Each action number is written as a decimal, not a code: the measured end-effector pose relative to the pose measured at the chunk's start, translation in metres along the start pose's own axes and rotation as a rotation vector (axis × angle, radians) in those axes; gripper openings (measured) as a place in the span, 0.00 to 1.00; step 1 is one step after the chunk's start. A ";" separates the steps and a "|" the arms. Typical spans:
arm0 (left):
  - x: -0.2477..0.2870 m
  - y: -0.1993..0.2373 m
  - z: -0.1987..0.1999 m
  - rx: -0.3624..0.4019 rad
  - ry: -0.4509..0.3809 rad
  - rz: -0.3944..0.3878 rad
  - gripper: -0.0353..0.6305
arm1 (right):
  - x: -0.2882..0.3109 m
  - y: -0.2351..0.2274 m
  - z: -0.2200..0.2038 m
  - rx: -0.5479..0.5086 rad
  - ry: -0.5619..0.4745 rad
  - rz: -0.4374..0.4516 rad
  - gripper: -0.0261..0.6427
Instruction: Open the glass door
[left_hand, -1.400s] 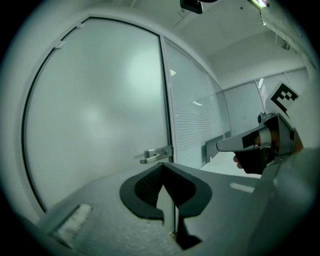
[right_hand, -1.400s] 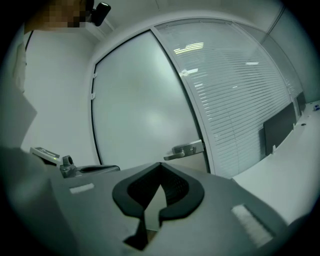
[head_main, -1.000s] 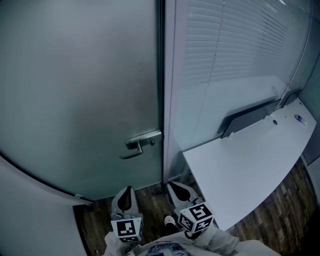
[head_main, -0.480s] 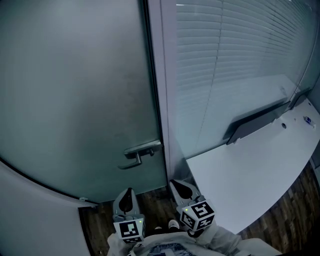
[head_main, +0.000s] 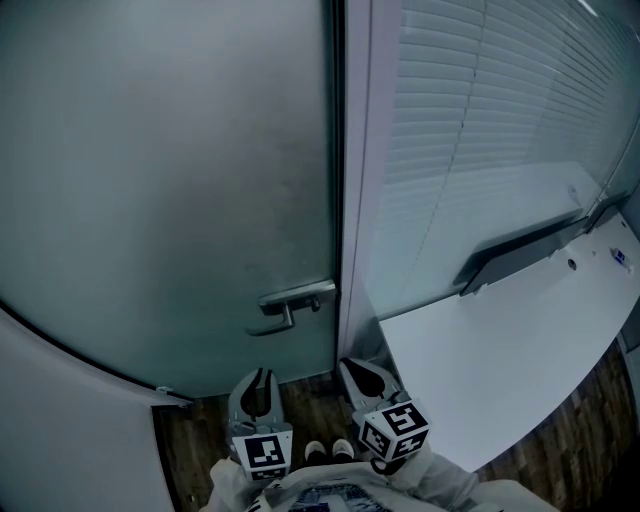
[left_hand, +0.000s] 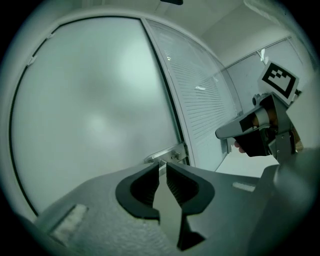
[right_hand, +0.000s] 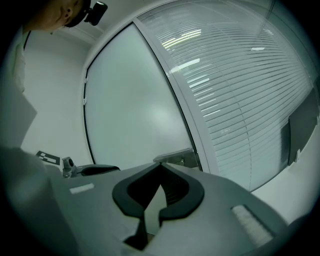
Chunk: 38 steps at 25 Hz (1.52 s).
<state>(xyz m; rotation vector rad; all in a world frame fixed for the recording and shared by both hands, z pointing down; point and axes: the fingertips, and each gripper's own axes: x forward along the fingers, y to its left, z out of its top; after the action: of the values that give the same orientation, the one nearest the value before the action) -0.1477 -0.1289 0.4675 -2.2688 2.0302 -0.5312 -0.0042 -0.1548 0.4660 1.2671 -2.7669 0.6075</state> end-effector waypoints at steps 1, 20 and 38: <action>0.001 0.001 -0.002 0.004 0.001 -0.008 0.13 | 0.001 0.001 0.000 0.001 0.001 -0.001 0.05; 0.052 -0.003 -0.031 0.373 0.109 -0.146 0.36 | -0.008 -0.019 -0.015 0.049 0.016 -0.107 0.05; 0.106 -0.002 -0.051 0.886 0.143 -0.123 0.36 | -0.001 -0.031 -0.031 0.100 0.037 -0.127 0.05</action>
<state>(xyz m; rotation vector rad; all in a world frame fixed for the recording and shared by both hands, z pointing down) -0.1522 -0.2219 0.5394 -1.8112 1.2735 -1.3068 0.0151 -0.1608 0.5047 1.4232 -2.6318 0.7595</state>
